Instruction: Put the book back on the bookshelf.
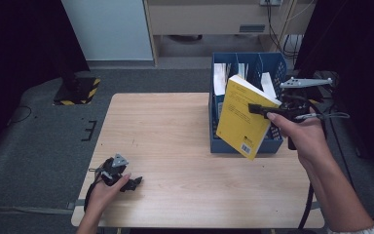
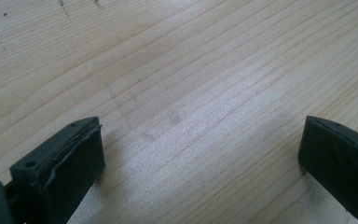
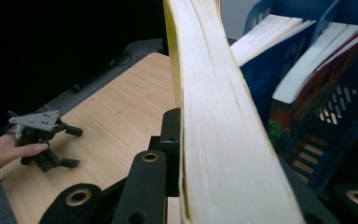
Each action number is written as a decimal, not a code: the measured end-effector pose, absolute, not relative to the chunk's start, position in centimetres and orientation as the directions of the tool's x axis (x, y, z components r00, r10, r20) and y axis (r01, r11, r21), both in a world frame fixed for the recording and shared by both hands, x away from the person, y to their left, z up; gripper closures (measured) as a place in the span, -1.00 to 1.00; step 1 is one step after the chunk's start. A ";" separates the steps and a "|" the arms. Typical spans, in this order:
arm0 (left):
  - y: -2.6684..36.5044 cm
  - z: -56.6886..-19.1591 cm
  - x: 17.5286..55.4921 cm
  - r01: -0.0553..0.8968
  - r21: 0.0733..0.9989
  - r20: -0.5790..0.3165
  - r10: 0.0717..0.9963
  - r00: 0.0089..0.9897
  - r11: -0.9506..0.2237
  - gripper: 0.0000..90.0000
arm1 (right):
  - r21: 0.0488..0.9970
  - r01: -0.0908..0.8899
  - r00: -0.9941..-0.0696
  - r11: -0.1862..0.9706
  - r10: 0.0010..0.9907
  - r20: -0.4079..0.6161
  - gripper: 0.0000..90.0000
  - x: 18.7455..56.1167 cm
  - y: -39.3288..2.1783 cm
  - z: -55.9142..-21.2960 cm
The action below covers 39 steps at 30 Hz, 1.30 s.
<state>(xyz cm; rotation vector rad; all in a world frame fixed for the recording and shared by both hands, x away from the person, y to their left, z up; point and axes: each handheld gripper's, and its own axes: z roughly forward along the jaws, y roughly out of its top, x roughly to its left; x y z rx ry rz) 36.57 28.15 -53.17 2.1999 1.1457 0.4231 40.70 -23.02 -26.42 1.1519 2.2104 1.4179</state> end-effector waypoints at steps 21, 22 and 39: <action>28.1 -53.2 36.6 0.624 0.652 -0.004 0.821 0.571 -0.431 -1.00 | 0.844 0.506 -0.584 0.177 0.791 0.184 0.67 40.6 -26.3 -26.8; 28.1 -53.2 36.5 0.624 0.652 -0.004 0.821 0.571 -0.430 -1.00 | 0.845 0.506 -0.581 0.174 0.793 0.185 0.67 40.6 -26.4 -26.8; 28.1 -53.2 36.6 0.623 0.653 -0.003 0.821 0.572 -0.431 -1.00 | 0.829 0.533 -0.543 0.170 0.820 0.181 0.67 41.0 -27.8 -27.2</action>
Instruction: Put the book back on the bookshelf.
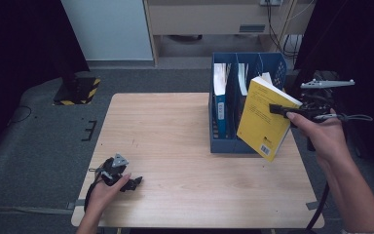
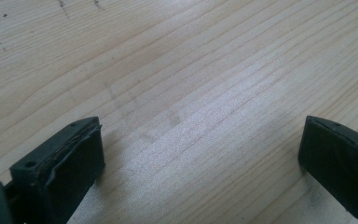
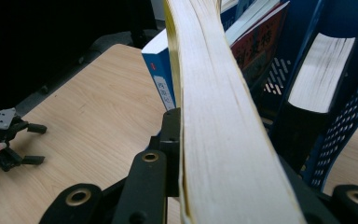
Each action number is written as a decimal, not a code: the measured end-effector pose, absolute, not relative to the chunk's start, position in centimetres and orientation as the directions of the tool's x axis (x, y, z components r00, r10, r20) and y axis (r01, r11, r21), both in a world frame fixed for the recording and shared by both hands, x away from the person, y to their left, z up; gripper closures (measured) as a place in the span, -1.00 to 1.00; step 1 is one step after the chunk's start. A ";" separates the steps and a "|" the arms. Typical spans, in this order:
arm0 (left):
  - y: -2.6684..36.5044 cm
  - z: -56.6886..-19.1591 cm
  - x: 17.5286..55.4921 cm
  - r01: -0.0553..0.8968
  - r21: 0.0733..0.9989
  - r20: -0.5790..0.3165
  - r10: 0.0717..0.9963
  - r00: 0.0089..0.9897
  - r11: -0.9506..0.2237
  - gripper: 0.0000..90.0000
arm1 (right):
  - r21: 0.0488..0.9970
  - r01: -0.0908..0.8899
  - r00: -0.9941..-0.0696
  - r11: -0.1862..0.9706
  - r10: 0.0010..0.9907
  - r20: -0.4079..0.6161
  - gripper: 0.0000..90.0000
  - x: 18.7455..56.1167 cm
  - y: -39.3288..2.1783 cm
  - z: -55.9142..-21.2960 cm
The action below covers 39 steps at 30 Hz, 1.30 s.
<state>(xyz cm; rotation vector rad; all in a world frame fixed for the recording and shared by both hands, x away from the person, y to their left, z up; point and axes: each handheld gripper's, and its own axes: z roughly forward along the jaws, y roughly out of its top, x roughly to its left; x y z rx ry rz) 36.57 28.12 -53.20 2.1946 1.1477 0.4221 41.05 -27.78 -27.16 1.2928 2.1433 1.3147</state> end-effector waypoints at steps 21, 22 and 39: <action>28.1 -53.2 36.5 0.622 0.654 -0.003 0.820 0.572 -0.431 -1.00 | 0.809 0.573 -0.439 0.133 0.883 0.166 0.67 43.7 -28.1 -28.2; 28.1 -53.2 36.5 0.622 0.652 -0.001 0.819 0.574 -0.434 -1.00 | 0.809 0.573 -0.434 0.132 0.886 0.163 0.67 43.9 -28.1 -28.2; 28.1 -53.2 36.5 0.621 0.654 -0.003 0.820 0.572 -0.431 -1.00 | 0.818 0.567 -0.359 0.100 0.924 0.136 0.67 46.5 -26.4 -28.2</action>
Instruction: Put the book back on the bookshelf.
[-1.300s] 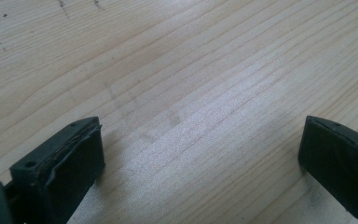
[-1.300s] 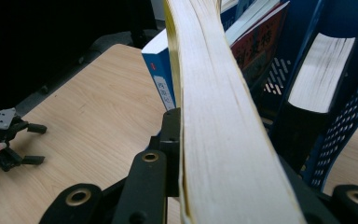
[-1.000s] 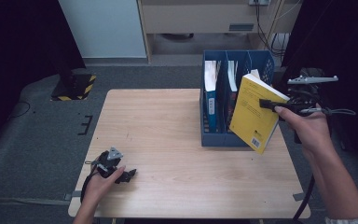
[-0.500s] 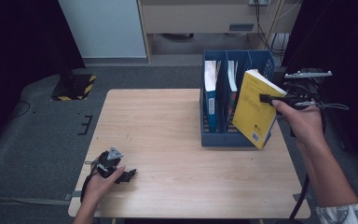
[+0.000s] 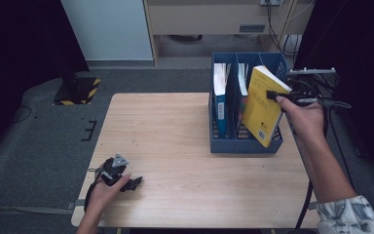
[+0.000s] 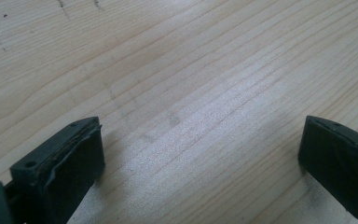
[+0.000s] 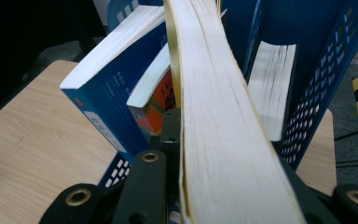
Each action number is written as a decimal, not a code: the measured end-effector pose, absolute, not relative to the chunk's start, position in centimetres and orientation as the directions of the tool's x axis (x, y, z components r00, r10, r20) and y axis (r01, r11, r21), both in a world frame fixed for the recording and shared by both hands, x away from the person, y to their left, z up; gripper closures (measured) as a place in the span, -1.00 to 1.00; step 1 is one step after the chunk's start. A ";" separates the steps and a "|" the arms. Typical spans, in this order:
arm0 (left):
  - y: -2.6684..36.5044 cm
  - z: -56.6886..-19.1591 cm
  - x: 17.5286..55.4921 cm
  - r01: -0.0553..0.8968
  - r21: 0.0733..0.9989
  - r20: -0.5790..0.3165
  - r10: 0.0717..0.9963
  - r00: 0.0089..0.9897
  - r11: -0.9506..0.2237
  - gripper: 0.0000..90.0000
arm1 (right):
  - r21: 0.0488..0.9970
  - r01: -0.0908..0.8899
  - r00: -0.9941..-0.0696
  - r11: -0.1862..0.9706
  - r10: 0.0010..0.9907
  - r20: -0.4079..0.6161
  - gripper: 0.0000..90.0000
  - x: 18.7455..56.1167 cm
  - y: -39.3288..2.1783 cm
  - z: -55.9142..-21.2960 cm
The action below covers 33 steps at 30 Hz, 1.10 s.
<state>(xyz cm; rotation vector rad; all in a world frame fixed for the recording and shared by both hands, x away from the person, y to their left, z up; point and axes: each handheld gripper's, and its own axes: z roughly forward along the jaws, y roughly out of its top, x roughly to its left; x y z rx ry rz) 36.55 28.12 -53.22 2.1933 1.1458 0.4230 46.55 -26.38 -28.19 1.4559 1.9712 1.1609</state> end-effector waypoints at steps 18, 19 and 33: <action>28.1 -53.2 36.6 0.620 0.653 -0.001 0.818 0.576 -0.436 -1.00 | 0.825 0.563 -0.268 0.051 0.955 0.124 0.67 50.1 -24.4 -28.9; 28.1 -53.2 36.6 0.620 0.653 -0.001 0.818 0.576 -0.436 -1.00 | 0.825 0.564 -0.262 0.049 0.957 0.122 0.67 50.3 -24.3 -29.0; 28.1 -53.2 36.6 0.620 0.651 -0.001 0.816 0.578 -0.438 -1.00 | 0.841 0.540 -0.175 -0.034 0.973 0.152 0.67 52.0 -23.4 -29.9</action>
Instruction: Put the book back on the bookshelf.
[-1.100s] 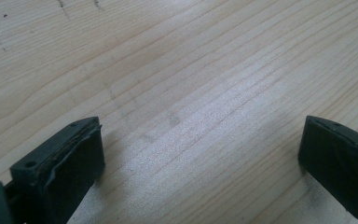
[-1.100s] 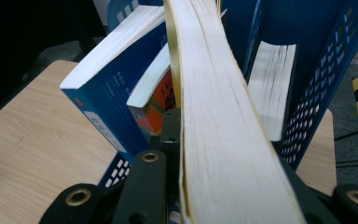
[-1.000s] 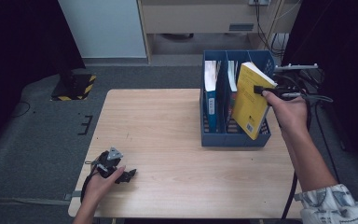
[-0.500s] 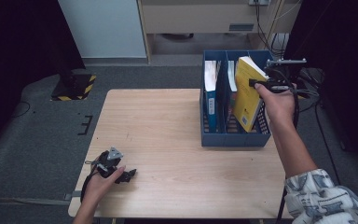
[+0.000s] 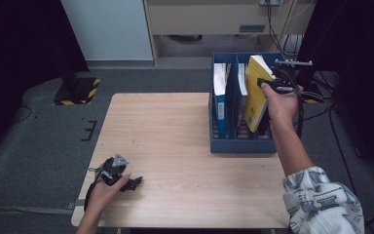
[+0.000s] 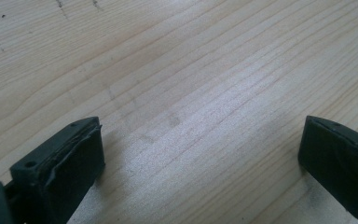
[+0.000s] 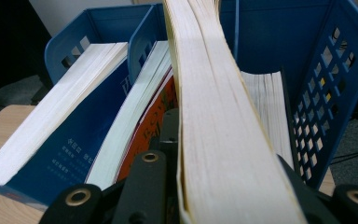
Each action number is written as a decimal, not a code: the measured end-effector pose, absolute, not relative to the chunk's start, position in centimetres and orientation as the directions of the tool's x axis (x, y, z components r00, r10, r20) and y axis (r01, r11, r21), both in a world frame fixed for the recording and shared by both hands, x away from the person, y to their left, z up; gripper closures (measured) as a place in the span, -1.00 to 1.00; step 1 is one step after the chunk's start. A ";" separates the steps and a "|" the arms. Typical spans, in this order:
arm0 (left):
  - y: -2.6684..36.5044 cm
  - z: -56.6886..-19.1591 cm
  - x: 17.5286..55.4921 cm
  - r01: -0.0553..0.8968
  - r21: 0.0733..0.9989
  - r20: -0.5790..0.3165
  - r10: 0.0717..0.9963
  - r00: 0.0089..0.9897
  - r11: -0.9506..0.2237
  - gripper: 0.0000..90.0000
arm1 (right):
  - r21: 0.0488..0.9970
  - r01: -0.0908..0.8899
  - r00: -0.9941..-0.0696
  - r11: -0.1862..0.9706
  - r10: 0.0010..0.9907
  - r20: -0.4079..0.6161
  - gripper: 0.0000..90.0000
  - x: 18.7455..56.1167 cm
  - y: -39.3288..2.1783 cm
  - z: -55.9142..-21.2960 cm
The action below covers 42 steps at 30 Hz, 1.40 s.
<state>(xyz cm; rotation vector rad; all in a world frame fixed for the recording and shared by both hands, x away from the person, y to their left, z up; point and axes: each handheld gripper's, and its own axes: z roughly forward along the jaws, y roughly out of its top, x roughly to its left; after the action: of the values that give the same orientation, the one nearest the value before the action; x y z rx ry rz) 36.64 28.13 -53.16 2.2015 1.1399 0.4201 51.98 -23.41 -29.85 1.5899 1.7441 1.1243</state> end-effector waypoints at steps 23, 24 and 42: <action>28.1 -53.1 36.7 0.620 0.646 0.000 0.812 0.583 -0.445 -1.00 | 0.828 0.559 -0.142 -0.045 0.979 0.149 0.66 53.3 -21.7 -32.3; 28.1 -53.1 36.7 0.620 0.646 0.000 0.812 0.583 -0.445 -1.00 | 0.830 0.556 -0.141 -0.046 0.979 0.149 0.66 53.3 -21.7 -32.5; 28.1 -53.1 36.8 0.621 0.644 -0.001 0.811 0.585 -0.447 -1.00 | 0.832 0.554 -0.154 -0.039 0.977 0.149 0.66 53.6 -21.4 -34.2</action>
<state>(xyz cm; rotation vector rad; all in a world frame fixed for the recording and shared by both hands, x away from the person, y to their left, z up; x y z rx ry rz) 36.77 28.11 -53.11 2.2133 1.1333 0.4130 53.63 -21.42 -34.16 1.6135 1.7388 1.0990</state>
